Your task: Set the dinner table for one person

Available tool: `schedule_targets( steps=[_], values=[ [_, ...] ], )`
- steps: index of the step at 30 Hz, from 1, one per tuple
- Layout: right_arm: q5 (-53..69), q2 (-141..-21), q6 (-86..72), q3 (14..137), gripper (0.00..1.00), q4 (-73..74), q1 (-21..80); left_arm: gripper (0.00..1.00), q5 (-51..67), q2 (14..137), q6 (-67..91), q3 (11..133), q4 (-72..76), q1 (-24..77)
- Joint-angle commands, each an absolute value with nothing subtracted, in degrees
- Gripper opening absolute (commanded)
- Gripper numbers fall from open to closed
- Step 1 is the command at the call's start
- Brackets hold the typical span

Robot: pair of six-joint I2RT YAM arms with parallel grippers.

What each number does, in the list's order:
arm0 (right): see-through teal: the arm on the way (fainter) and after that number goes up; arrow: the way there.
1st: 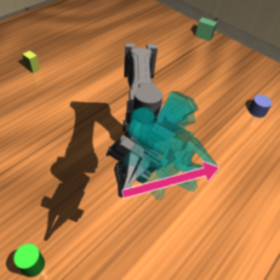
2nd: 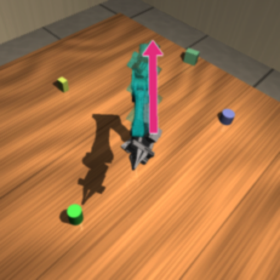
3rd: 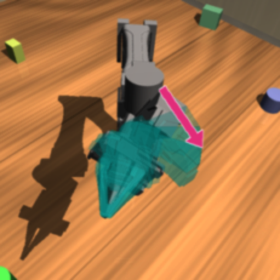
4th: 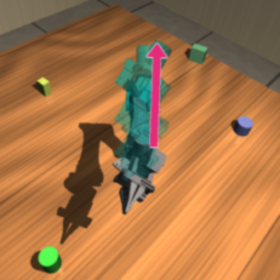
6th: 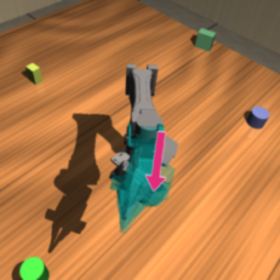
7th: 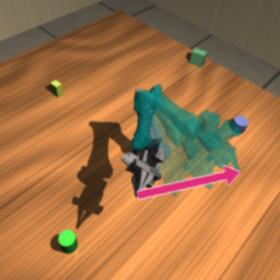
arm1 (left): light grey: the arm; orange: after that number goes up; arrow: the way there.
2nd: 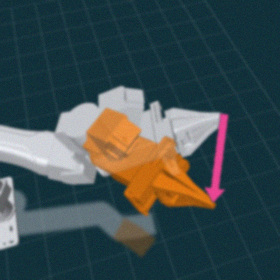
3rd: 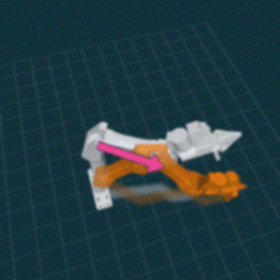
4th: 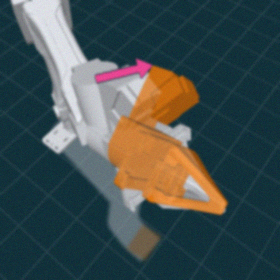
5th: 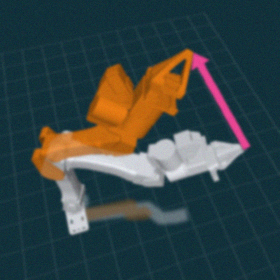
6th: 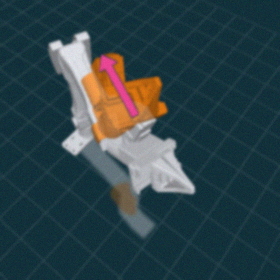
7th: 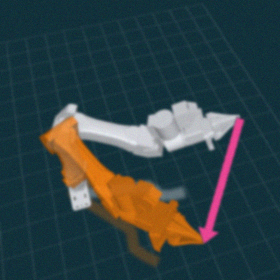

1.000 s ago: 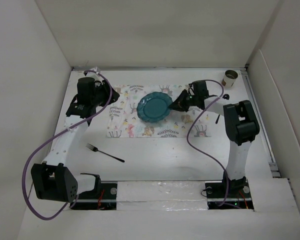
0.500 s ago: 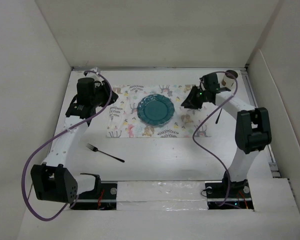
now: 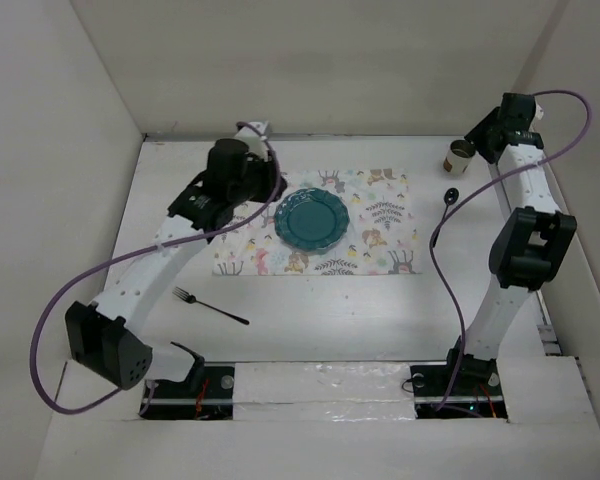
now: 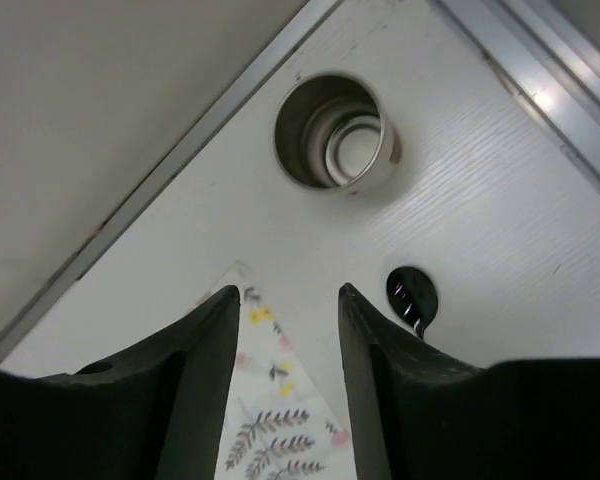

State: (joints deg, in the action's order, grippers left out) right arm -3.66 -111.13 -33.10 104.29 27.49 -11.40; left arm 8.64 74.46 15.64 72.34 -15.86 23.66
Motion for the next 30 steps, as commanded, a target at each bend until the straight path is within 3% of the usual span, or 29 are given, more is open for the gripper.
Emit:
schedule_targets(
  steps=[1, 5, 12, 19, 23, 26, 27, 29, 30],
  values=[
    [-10.9, -117.41, -32.61, 112.82, 0.56, 33.65, -11.78, 0.23, -2.26, 78.29, 10.99, 80.67, -16.17, 32.85],
    [-10.2, -124.61, -32.34, 121.1, 0.58, 37.34, -12.92, 0.39, 3.48, 79.45, 13.0, 80.25, -14.07, 34.01],
    [-8.87, -133.4, -32.78, 130.95, 0.59, 38.49, -13.97, 0.4, 7.82, 76.82, 17.4, 70.41, -12.48, 34.01],
    [-6.85, -138.51, -35.77, 134.82, 0.59, 37.88, -15.21, 0.4, 7.39, 77.25, 18.11, 70.22, -14.32, 34.01],
    [-6.94, -140.01, -36.12, 134.48, 0.53, 38.49, -15.21, 0.4, 5.98, 77.34, 18.37, 70.75, -15.03, 34.01],
    [-6.86, -139.05, -36.39, 130.97, 0.38, 36.57, -15.21, 0.4, 5.01, 77.26, 18.28, 70.75, -14.85, 34.01],
    [-6.51, -138.78, -36.56, 130.17, 0.25, 36.04, -15.21, 0.4, 4.66, 77.34, 18.19, 70.84, -14.77, 34.01],
    [-5.98, -137.99, -36.74, 128.24, 0.14, 34.2, -15.21, 0.4, 4.22, 77.43, 18.19, 71.1, -14.85, 34.01],
    [-5.02, -136.86, -36.74, 127.71, 0.0, 33.32, -15.21, 0.4, 4.31, 77.69, 18.19, 71.28, -14.77, 34.01]
  ],
)
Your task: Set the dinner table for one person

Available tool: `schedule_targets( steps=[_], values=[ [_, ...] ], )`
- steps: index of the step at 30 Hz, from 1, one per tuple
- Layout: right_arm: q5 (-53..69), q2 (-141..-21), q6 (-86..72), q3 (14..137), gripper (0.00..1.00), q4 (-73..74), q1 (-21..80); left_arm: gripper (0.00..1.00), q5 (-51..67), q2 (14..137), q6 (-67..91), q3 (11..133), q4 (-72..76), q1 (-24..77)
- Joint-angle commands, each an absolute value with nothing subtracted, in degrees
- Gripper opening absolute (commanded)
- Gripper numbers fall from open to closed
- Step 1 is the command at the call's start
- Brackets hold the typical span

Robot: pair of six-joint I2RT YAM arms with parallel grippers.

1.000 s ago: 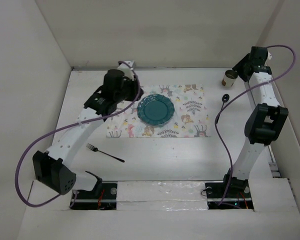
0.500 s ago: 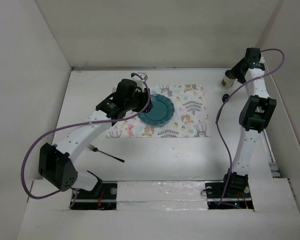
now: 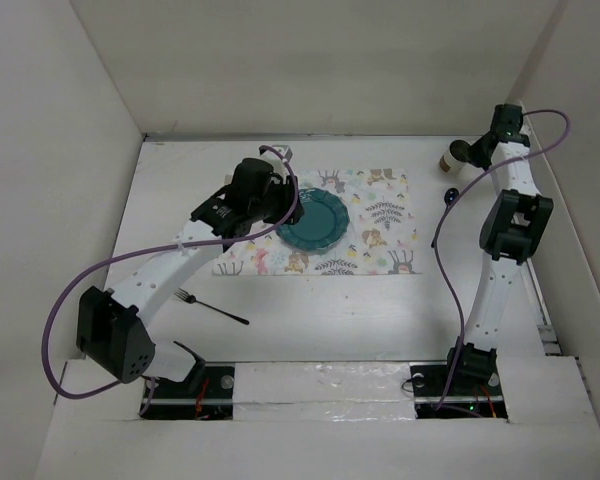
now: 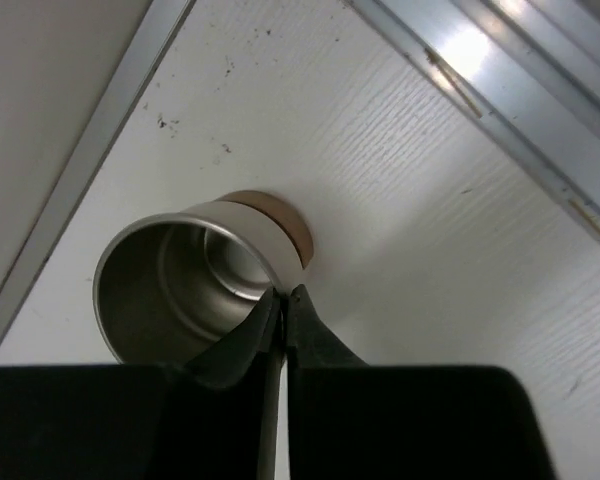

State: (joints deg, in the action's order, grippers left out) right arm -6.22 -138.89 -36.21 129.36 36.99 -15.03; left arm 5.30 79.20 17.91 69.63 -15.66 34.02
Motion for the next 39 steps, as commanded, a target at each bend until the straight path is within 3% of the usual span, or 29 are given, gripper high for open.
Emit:
schedule_targets(
  steps=[1, 8, 16, 24, 39],
  values=[
    [-4.75, -136.41, -36.74, 127.18, 0.0, 32.7, -15.21, 0.4, 4.48, 77.87, 18.28, 71.45, -14.77, 34.01],
    [-5.1, -122.17, -32.87, 117.69, 0.0, 25.05, -13.1, 0.4, 3.43, 76.9, 18.28, 72.25, -14.24, 34.01],
    [-2.46, -112.94, -26.73, 105.31, 0.0, 27.43, 0.59, 0.4, -2.1, 74.89, 17.58, 73.39, -14.33, 33.4],
    [-3.42, -118.64, -24.87, 110.38, 0.0, 33.04, 5.36, 0.4, -1.05, 70.23, 18.81, 67.86, -11.52, 32.17],
    [-5.63, -126.82, -24.35, 116.99, 0.0, 38.41, 5.36, 0.4, -1.23, 67.94, 20.48, 64.6, -12.22, 32.17]
  ],
)
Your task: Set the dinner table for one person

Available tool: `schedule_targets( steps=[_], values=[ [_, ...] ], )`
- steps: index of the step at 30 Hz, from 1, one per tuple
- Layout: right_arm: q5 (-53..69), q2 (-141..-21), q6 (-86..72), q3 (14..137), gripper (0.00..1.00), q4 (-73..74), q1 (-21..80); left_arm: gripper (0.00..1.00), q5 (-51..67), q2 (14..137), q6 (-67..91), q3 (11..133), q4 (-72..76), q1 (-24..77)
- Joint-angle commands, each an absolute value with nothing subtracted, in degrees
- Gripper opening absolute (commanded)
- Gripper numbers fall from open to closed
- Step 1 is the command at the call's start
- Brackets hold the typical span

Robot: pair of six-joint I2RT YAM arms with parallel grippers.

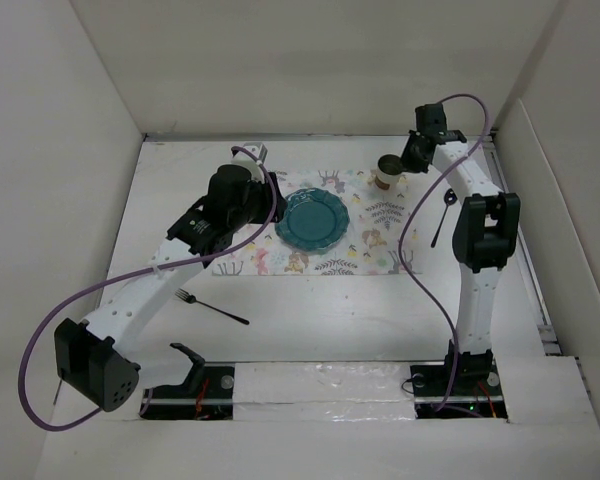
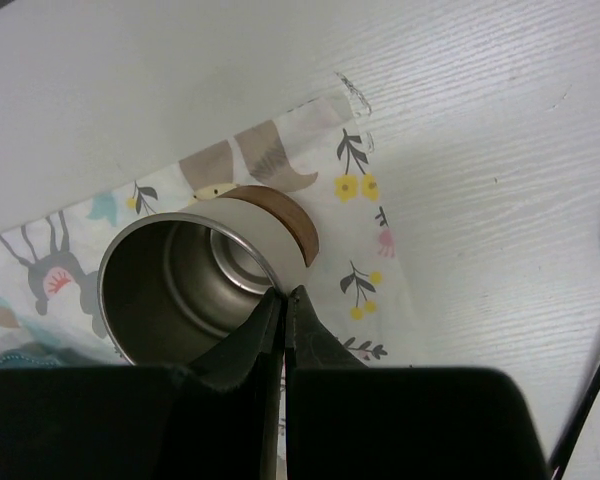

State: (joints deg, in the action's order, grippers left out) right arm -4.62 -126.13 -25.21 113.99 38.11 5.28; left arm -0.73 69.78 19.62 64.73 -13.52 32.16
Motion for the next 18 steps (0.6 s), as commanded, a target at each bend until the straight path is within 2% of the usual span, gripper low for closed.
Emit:
schedule_targets(
  steps=[1, 5, 8, 9, 11, 12, 13, 17, 18],
  values=[
    [-5.36, -126.91, -24.52, 116.46, 0.02, 38.32, 5.36, 0.4, -1.23, 68.03, 20.48, 64.6, -12.22, 32.17],
    [-4.04, -127.71, -25.05, 116.46, 0.12, 39.2, 4.83, 0.4, -1.14, 68.38, 20.65, 64.95, -12.39, 32.17],
    [-3.96, -127.44, -25.05, 116.89, 0.22, 39.29, 4.83, 0.4, -1.23, 68.64, 20.57, 65.3, -12.57, 32.17],
    [-3.17, -127.35, -25.05, 117.24, 0.31, 39.37, 4.83, 0.4, -1.23, 68.9, 20.57, 65.48, -12.66, 32.17],
    [-1.68, -126.83, -25.05, 118.3, 0.4, 40.08, 4.22, 0.4, -1.14, 68.91, 20.57, 65.65, -12.57, 32.17],
    [-0.63, -126.3, -25.05, 118.56, 0.5, 39.82, 3.52, 0.4, -1.14, 68.99, 20.57, 65.74, -12.57, 32.17],
    [-0.44, -123.17, -24.96, 118.04, 0.56, 38.16, 2.73, 0.4, -1.23, 69.17, 20.39, 66.0, -12.48, 32.17],
    [2.98, -116.75, -25.31, 113.13, 0.59, 33.5, 0.01, 0.4, -2.19, 69.87, 19.52, 67.32, -13.09, 32.17],
    [2.9, -114.89, -25.49, 110.59, 0.46, 32.09, -0.7, 0.4, -2.55, 69.96, 19.08, 68.19, -13.18, 32.17]
  ],
)
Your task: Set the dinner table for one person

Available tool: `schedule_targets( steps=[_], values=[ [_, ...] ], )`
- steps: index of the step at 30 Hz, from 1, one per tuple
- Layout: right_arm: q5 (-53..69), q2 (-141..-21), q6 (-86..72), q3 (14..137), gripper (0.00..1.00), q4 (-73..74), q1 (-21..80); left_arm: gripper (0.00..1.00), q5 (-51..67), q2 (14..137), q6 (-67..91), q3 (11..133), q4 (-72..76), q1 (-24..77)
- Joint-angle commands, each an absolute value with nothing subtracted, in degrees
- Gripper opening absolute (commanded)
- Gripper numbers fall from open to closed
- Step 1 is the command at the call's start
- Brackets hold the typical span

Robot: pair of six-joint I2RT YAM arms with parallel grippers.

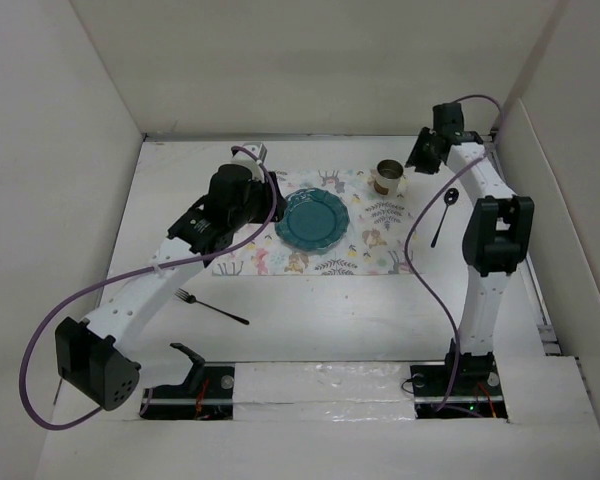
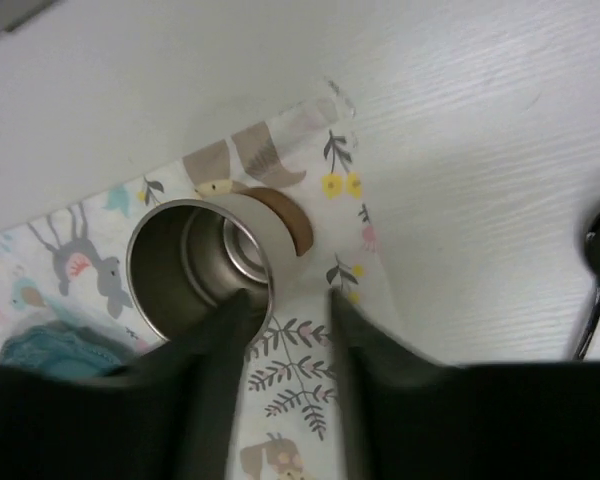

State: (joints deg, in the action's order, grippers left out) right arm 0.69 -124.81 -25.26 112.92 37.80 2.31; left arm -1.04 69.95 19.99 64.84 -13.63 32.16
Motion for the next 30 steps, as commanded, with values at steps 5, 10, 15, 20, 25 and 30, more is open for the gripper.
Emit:
schedule_targets(
  steps=[5, 10, 15, 20, 25, 30],
  values=[
    [1.49, -105.66, -25.75, 89.67, 0.0, 21.45, -6.5, 0.29, -5.71, 70.75, 16.09, 71.71, -13.8, 31.64],
    [-3.51, -106.34, -23.83, 83.68, 0.03, 25.04, -8.09, 0.0, -4.93, 71.28, 14.5, 73.21, -12.57, 31.64],
    [-3.08, -109.86, -22.24, 83.5, 0.38, 28.74, -8.61, 0.17, -2.99, 72.16, 14.77, 72.16, -11.78, 31.64],
    [-2.64, -114.86, -21.53, 85.78, 0.42, 31.2, -8.61, 0.27, -2.11, 71.63, 14.59, 71.11, -11.16, 31.64],
    [-5.88, -118.48, -21.71, 89.21, 0.38, 34.8, -8.0, 0.27, -2.28, 70.75, 14.59, 69.79, -11.25, 31.64],
    [-6.15, -120.84, -22.32, 92.28, 0.24, 38.75, -8.0, 0.27, -3.51, 69.44, 14.42, 69.0, -11.25, 31.64]
  ],
)
